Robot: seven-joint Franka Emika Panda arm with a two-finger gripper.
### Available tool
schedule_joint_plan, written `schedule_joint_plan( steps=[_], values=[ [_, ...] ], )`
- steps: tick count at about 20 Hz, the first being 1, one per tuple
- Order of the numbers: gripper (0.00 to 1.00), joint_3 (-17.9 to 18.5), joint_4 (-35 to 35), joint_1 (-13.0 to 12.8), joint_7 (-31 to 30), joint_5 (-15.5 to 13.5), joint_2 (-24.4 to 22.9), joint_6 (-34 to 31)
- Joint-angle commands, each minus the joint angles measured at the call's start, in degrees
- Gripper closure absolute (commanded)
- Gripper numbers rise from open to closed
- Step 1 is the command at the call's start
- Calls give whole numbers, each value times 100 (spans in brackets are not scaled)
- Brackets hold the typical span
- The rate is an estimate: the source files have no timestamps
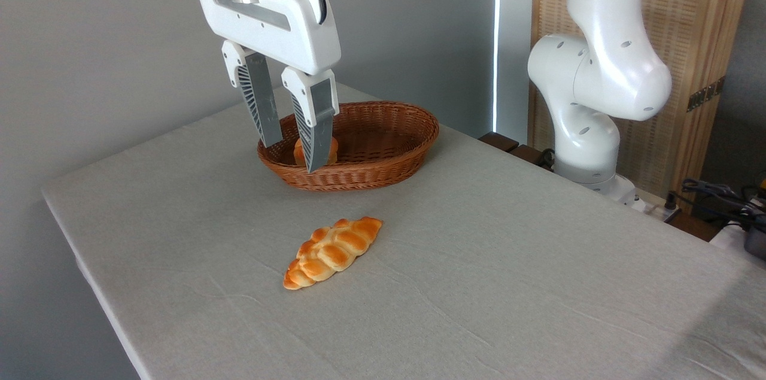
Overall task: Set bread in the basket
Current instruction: 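Move the open gripper from above the basket down toward the braided roll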
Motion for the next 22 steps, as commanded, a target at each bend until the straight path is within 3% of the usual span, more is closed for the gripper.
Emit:
schedule_joint_plan(
  steps=[1,16,20,22],
  values=[
    [0,154,96,-37,113,-3,-20,-187],
    [0,128,-9,-11,43,-11,-38,-205],
    [0,14,-333,59,-132,-20,-108,-161],
    [0,-29,-762,51,-159,-12,-196,302]
  ],
)
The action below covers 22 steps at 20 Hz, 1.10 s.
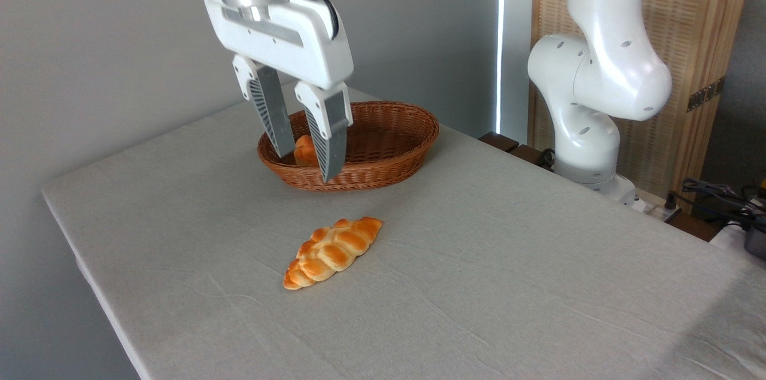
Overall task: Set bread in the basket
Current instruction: 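Move the open gripper from above the basket down toward the braided roll, then lower the gripper around the braided roll and close on it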
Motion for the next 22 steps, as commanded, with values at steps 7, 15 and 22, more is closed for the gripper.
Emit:
schedule_joint_plan(
  steps=[7,15,22],
  values=[
    [0,-551,-2375,53,-604,-345,-498,2191],
    [0,-710,-3045,44,-719,-372,-339,2904],
    [10,-859,-3326,44,-736,-310,-199,3369]
  ],
)
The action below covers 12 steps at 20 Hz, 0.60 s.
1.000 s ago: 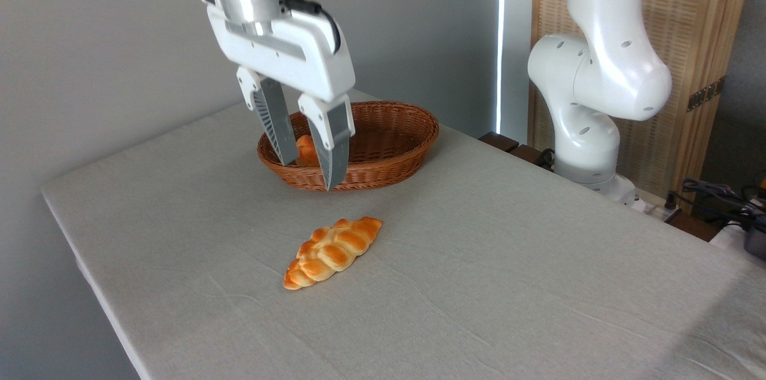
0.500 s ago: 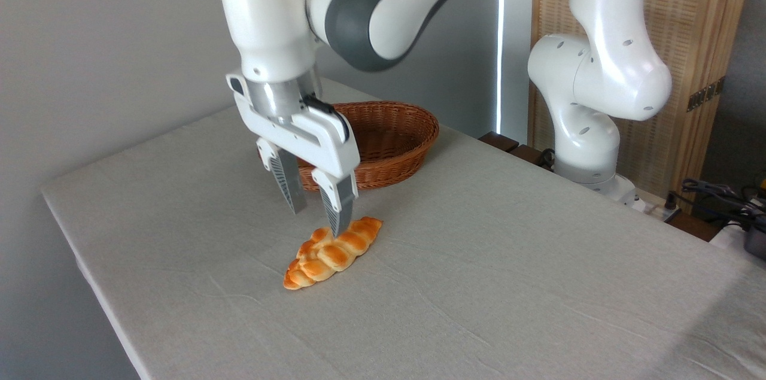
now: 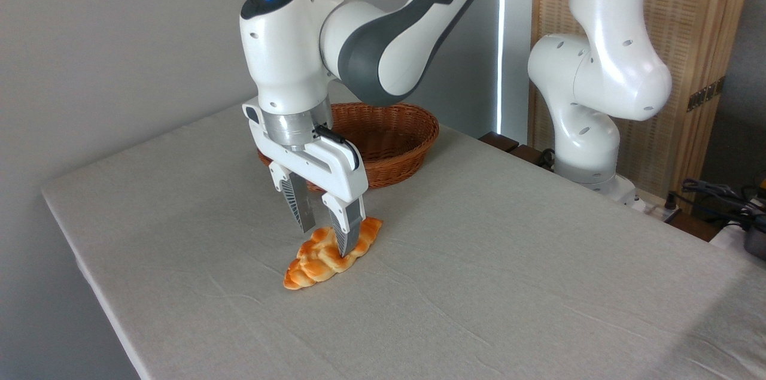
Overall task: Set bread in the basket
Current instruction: 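Lower the gripper around the braided roll and close on it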
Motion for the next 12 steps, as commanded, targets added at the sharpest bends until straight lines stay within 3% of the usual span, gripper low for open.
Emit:
schedule_joint_plan(
  steps=[1,9,12],
  values=[
    [22,-115,-213,38,-99,-33,26,334],
    [97,-115,-205,38,42,-33,140,334],
    [100,-123,-205,38,59,-33,149,325]
  ],
)
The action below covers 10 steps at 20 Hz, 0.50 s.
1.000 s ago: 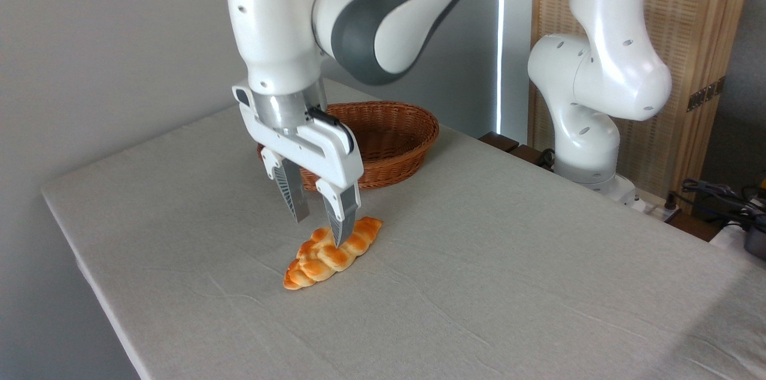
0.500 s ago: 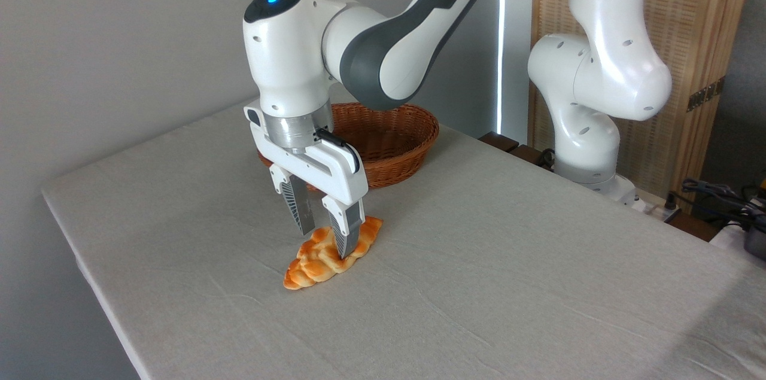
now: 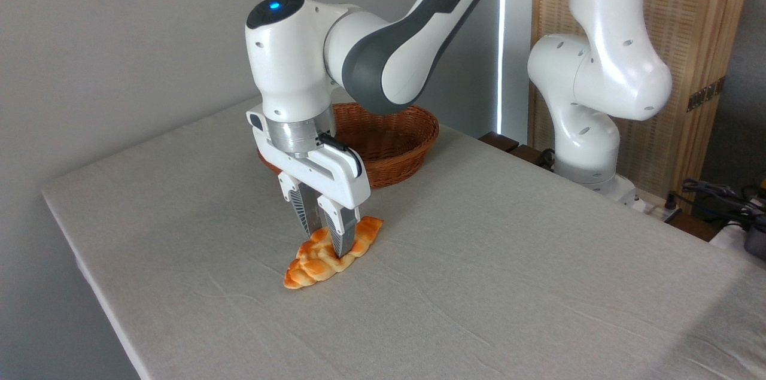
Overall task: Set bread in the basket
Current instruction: 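Lower the gripper around the braided roll and close on it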
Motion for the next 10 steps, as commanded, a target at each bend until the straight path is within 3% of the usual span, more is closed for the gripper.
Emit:
schedule_joint_plan(
  steps=[1,10],
  values=[
    [100,-61,-87,-16,46,-56,122,180],
    [100,-79,-34,-42,89,-56,140,101]
  ],
)
